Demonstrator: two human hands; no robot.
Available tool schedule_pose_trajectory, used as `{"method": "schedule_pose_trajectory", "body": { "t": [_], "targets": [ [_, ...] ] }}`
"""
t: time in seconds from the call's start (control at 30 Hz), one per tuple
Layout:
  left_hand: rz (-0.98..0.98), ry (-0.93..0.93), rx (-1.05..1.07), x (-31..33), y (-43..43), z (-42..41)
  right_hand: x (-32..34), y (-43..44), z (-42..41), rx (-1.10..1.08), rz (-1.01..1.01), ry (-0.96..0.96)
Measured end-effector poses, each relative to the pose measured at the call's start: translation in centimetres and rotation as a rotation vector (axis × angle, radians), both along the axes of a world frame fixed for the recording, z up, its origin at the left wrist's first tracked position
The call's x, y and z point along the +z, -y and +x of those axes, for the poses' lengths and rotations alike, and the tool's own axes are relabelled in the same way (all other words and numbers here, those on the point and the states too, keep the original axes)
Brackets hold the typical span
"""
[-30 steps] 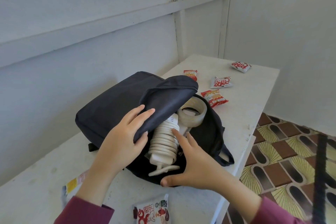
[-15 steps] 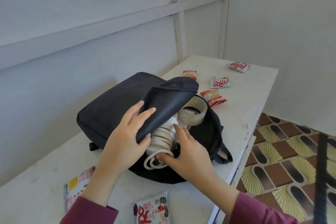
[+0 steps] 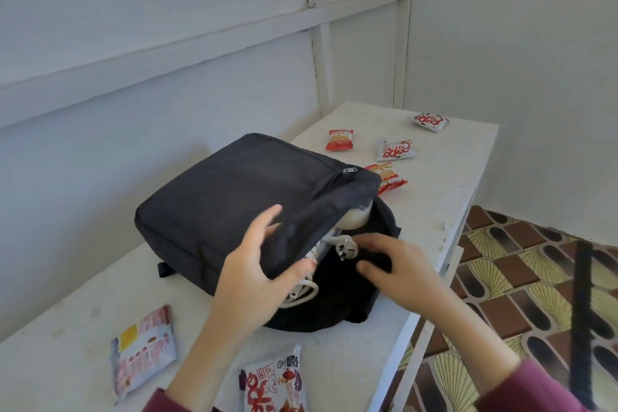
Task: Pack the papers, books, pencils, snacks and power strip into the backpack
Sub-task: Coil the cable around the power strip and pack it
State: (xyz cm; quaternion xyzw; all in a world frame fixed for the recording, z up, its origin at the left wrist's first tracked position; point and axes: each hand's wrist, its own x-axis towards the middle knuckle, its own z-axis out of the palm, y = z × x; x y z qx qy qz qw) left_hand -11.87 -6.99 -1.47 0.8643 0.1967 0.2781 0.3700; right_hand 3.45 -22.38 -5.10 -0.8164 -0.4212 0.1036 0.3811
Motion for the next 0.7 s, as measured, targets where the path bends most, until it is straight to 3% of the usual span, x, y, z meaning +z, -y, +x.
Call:
{"method": "schedule_pose_trajectory", "body": {
  "t": [0.1,0.23,0.37,0.47,0.53,0.7],
  "targets": [
    [0.251,-0.170,-0.157,-1.3,0.9,0.0,-0.8,0.4,1.0,-0.243,0.260,-0.136],
    [0.561,-0.225,-0.110,-3.6,1.4,0.0,-1.9,0.0,1.3,-0.484,0.480,-0.312],
    [0.738,-0.187,-0.030,-4.8,1.7,0.0,-1.9,-0.9,1.4,-0.444,0.452,-0.248],
    [0.795,-0.199,0.007,-5.2,1.9,0.2,-2.2,-1.5,1.9,-0.297,0.291,0.009],
    [0.781,-0.186,0.025,-5.3,2.1,0.3,-2.6,-1.8,2.5,-0.237,0.197,0.100],
    [0.650,-0.039,0.125,-5.5,2.8,1.3,-3.4,-1.6,3.5,-0.196,0.160,0.096]
  ]
}}
